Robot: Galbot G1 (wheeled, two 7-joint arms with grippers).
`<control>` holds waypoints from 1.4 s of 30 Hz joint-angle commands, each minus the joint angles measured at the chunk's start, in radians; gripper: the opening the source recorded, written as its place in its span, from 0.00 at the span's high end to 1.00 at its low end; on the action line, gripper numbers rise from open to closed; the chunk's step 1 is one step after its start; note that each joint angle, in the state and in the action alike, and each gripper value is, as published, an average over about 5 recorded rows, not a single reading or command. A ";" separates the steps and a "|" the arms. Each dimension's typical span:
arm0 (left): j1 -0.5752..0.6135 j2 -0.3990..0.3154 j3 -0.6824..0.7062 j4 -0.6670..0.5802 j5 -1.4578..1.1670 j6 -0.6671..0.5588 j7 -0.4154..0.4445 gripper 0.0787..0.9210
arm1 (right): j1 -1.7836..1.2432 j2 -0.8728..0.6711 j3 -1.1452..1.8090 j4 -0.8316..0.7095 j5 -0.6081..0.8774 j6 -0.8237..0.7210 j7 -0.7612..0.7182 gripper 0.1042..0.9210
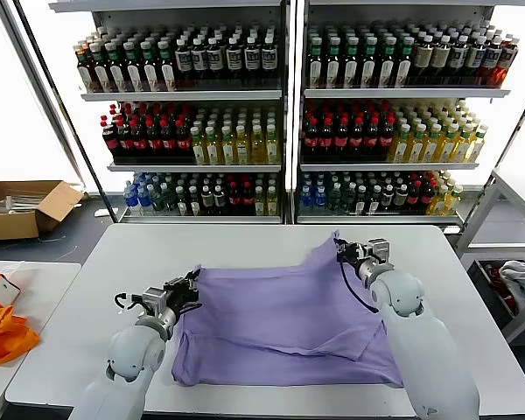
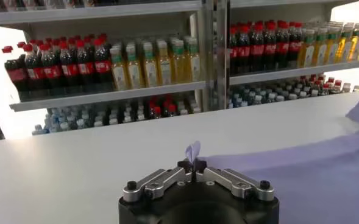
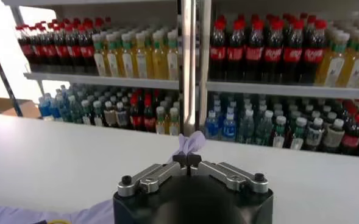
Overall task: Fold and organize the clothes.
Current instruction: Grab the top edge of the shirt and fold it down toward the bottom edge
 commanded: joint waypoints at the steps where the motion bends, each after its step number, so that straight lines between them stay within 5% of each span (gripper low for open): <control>1: 0.095 -0.002 -0.027 -0.113 0.041 -0.025 0.001 0.98 | -0.154 -0.005 0.074 0.189 0.010 0.005 0.014 1.00; 30: 0.373 -0.043 -0.094 -0.285 0.127 -0.075 0.018 0.99 | -0.620 0.015 0.223 0.536 -0.025 0.032 0.087 1.00; 42: 0.412 -0.057 -0.096 -0.258 0.157 -0.090 0.026 0.99 | -0.673 0.026 0.191 0.497 -0.087 0.050 0.092 1.00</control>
